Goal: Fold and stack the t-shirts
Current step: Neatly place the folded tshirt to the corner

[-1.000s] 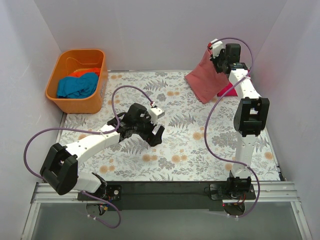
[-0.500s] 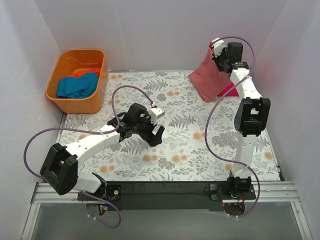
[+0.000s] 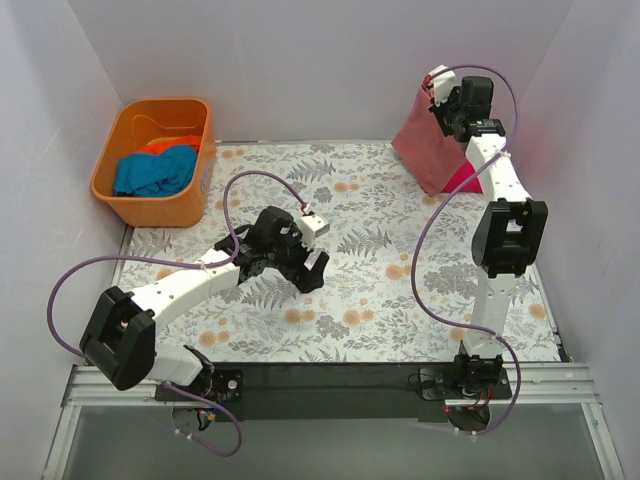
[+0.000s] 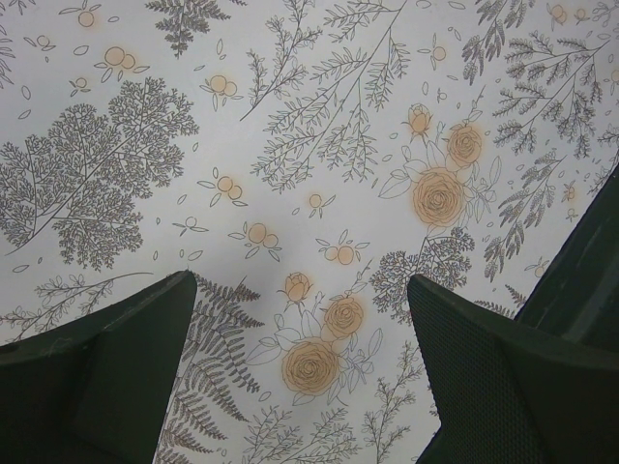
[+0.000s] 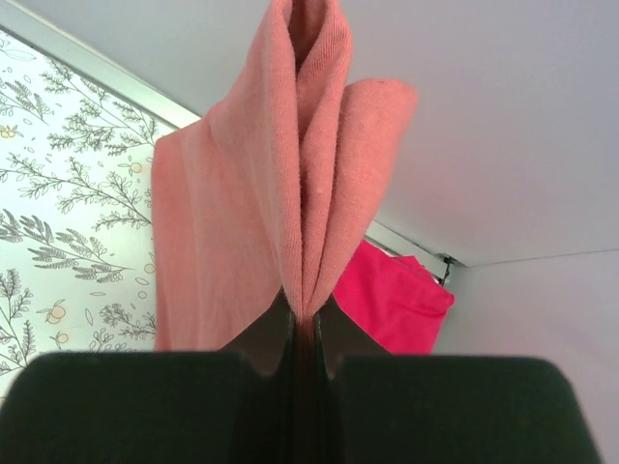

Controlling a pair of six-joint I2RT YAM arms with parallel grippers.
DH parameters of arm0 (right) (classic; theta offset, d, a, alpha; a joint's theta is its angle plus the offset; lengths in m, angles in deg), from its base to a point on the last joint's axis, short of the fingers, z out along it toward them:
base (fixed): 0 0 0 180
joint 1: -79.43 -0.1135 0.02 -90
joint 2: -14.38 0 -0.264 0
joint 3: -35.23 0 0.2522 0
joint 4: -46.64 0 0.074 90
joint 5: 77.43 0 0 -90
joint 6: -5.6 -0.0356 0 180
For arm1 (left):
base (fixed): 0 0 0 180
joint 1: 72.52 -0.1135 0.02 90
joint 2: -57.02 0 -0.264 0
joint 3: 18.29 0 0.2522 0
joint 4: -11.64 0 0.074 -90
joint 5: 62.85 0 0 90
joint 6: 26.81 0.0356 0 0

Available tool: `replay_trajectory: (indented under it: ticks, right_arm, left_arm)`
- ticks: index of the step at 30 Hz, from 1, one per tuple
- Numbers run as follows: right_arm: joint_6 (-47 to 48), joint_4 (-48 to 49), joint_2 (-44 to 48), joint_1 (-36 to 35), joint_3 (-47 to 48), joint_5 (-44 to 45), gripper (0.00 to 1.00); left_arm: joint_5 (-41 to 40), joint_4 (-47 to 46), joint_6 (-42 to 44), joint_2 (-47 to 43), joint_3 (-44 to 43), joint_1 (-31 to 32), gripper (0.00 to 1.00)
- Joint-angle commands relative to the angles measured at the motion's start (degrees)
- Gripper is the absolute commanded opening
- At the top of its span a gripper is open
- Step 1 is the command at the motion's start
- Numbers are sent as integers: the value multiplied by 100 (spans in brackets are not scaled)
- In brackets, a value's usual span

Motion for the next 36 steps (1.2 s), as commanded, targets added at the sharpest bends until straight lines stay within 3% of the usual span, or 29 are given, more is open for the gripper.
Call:
replay_trajectory:
  ticks: [1,15,36]
  right_arm:
    - [55,247,544,61,325,97,1]
    - [-59,238,650,167,316,9,1]
    - [828,712,-220,949,203,-483,1]
  left_arm:
    - [13,-27,73,-226,-42,-33,91]
    - [22,0,100,-138,-103,-33,91]
    - [207,413,12,161,-587,-33,92]
